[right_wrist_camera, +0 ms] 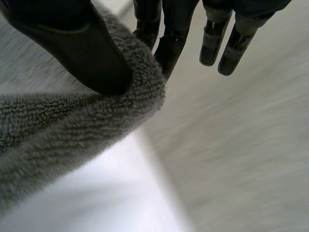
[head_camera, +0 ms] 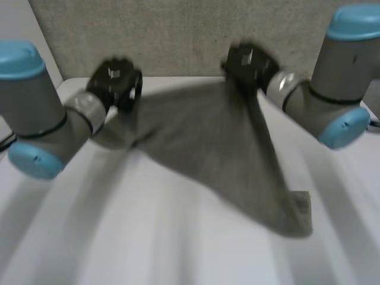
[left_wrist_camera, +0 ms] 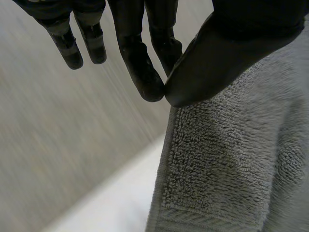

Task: Fold the towel.

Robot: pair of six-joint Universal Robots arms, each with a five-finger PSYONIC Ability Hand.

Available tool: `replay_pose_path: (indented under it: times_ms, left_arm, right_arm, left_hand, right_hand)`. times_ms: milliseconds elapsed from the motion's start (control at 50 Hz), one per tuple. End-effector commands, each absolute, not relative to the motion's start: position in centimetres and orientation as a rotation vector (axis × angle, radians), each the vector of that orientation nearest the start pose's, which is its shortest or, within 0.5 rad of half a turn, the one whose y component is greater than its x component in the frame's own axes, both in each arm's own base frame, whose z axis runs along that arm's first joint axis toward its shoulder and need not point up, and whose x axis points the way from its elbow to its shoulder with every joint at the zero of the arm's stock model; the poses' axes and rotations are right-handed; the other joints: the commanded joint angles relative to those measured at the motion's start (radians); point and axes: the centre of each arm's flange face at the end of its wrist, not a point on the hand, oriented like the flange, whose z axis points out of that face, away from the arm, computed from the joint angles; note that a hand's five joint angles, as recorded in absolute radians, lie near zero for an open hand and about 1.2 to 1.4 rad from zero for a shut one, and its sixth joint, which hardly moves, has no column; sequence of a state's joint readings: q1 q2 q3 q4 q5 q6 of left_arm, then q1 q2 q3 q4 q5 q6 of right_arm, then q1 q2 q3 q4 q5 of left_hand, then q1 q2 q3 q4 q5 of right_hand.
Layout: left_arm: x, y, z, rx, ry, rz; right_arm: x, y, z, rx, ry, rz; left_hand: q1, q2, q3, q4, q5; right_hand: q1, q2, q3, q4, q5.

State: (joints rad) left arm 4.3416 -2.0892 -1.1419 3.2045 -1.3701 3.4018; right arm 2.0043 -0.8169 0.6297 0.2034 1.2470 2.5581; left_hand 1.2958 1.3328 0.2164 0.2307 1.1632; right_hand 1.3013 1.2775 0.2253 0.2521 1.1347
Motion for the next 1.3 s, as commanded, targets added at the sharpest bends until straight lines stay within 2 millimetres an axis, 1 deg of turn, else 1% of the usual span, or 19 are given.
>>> replay_pose_path:
  times_ms: [20, 40, 80, 200, 240, 260, 300, 320, 340, 360, 400, 420, 440, 460, 520, 680, 920, 1000, 1300]
  left_arm:
    - [-30.4, -31.9, 38.4, 0.701, 1.728, -2.976]
    - [-30.4, -31.9, 38.5, 0.700, 1.727, -2.977]
    - [-29.2, -29.8, 42.7, 0.610, 1.531, -3.146]
    - [-28.6, -29.0, 42.1, 0.604, 1.491, -3.161]
    - [-28.4, -29.4, 39.8, 0.619, 1.552, -3.102]
    - [-28.4, -29.4, 39.8, 0.619, 1.552, -3.102]
    - [-28.3, -29.6, 38.1, 0.648, 1.598, -3.047]
    - [-28.1, -29.8, 36.3, 0.690, 1.647, -2.980]
    - [-27.8, -30.0, 34.4, 0.737, 1.697, -2.903]
    - [-27.8, -30.0, 34.4, 0.738, 1.697, -2.902]
    - [-27.4, -29.8, 29.8, 0.880, 1.814, -2.740]
    - [-27.4, -29.8, 29.8, 0.880, 1.814, -2.739]
    - [-27.5, -29.4, 27.2, 0.969, 1.880, -2.659]
    - [-27.5, -29.4, 27.2, 0.969, 1.881, -2.658]
    - [-28.0, -27.5, 20.2, 1.181, 2.088, -2.433]
    - [-28.8, -25.0, 12.4, 1.365, 2.309, -2.129]
    - [-28.7, -24.0, 11.5, 1.389, 2.345, -2.062]
    - [-28.7, -24.2, 11.8, 1.355, 2.333, -2.069]
    - [-32.6, -21.7, 13.5, 1.390, 2.284, -2.196]
  right_arm:
    - [31.5, -33.5, 43.2, -0.655, 1.201, -2.637]
    - [31.5, -33.5, 43.3, -0.654, 1.200, -2.637]
    - [30.5, -31.2, 45.3, -0.613, 1.107, -2.627]
    - [30.5, -30.0, 42.7, -0.726, 1.167, -2.538]
    - [30.0, -29.7, 39.4, -0.809, 1.284, -2.466]
    - [30.0, -29.7, 39.3, -0.810, 1.284, -2.466]
    - [29.1, -30.1, 34.7, -0.939, 1.447, -2.390]
    - [29.1, -30.1, 34.6, -0.940, 1.448, -2.390]
    - [28.5, -30.1, 32.1, -1.013, 1.524, -2.341]
    - [28.5, -30.1, 32.1, -1.014, 1.525, -2.340]
    - [27.7, -29.1, 27.0, -1.158, 1.652, -2.208]
    - [27.7, -29.1, 26.9, -1.159, 1.653, -2.207]
    - [27.5, -28.2, 24.7, -1.217, 1.693, -2.140]
    - [27.2, -27.4, 22.9, -1.263, 1.731, -2.084]
    - [26.7, -26.3, 19.9, -1.302, 1.802, -2.003]
    - [26.5, -25.2, 14.3, -1.326, 1.931, -1.816]
    - [26.2, -25.2, 13.8, -1.309, 1.960, -1.794]
    - [26.3, -25.2, 14.2, -1.301, 1.963, -1.802]
    - [26.6, -27.0, 16.9, -0.946, 2.031, -1.816]
  left_hand:
    - [0.100, 0.063, -0.042, -0.056, 0.059]
    - [0.100, 0.063, -0.042, -0.056, 0.059]
    - [0.100, 0.063, -0.042, -0.056, 0.059]
    - [0.100, 0.063, -0.042, -0.056, 0.059]
    - [0.100, 0.063, -0.042, -0.056, 0.059]
    - [0.100, 0.063, -0.042, -0.056, 0.059]
    - [0.100, 0.063, -0.042, -0.056, 0.059]
    - [0.100, 0.063, -0.042, -0.056, 0.059]
    - [0.100, 0.063, -0.042, -0.056, 0.059]
    - [0.100, 0.063, -0.042, -0.056, 0.059]
    - [0.100, 0.063, -0.042, -0.056, 0.059]
    - [0.100, 0.063, -0.042, -0.056, 0.059]
    - [0.100, 0.063, -0.042, -0.056, 0.059]
    - [0.100, 0.063, -0.042, -0.056, 0.059]
    - [0.100, 0.063, -0.042, -0.056, 0.059]
    - [0.100, 0.063, -0.042, -0.056, 0.059]
    - [0.100, 0.063, -0.042, -0.056, 0.059]
    - [-0.811, -0.848, -0.042, -0.056, -0.853]
    - [-1.009, -1.046, -0.042, -0.056, -1.051]
  right_hand:
    - [0.095, 0.119, -0.051, -0.078, 0.087]
    - [0.095, 0.119, -0.051, -0.078, 0.087]
    - [0.095, 0.119, -0.051, -0.078, 0.087]
    - [0.095, 0.119, -0.051, -0.078, 0.087]
    - [0.095, 0.119, -0.051, -0.078, 0.087]
    - [0.095, 0.119, -0.051, -0.078, 0.087]
    - [0.095, 0.119, -0.051, -0.078, 0.087]
    - [0.095, 0.119, -0.051, -0.078, 0.087]
    - [0.095, 0.119, -0.051, -0.078, 0.087]
    - [0.095, 0.119, -0.051, -0.078, 0.087]
    - [0.095, 0.119, -0.051, -0.078, 0.087]
    - [0.095, 0.119, -0.051, -0.078, 0.087]
    - [0.095, 0.119, -0.051, -0.078, 0.087]
    - [0.095, 0.119, -0.051, -0.078, 0.087]
    - [0.095, 0.119, -0.051, -0.078, 0.087]
    - [0.095, 0.119, -0.051, -0.078, 0.087]
    - [0.095, 0.119, -0.051, -0.078, 0.087]
    - [0.095, 0.119, -0.051, -0.078, 0.087]
    - [0.095, 0.119, -0.051, -0.078, 0.087]
